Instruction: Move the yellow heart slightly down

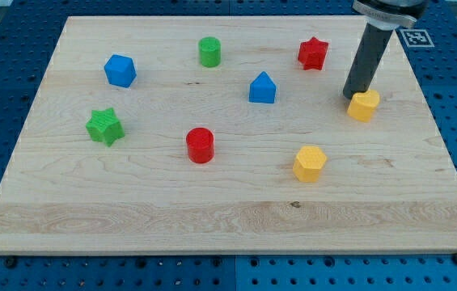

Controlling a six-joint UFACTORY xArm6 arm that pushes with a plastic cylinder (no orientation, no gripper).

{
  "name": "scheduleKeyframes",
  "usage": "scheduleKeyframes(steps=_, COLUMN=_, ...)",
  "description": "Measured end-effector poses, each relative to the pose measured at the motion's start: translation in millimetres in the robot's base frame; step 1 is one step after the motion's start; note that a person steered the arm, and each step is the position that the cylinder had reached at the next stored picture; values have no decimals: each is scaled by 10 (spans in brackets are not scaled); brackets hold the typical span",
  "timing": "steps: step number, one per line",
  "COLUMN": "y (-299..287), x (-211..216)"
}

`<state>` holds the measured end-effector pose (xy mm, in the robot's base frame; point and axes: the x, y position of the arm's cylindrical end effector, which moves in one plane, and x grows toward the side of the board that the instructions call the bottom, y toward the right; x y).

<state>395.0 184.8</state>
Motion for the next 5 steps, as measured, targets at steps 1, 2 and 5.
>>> scheduleKeyframes(steps=1, y=-2, x=192)
scheduleKeyframes(steps=2, y=1, x=516)
scheduleKeyframes(steps=5, y=-284, x=378)
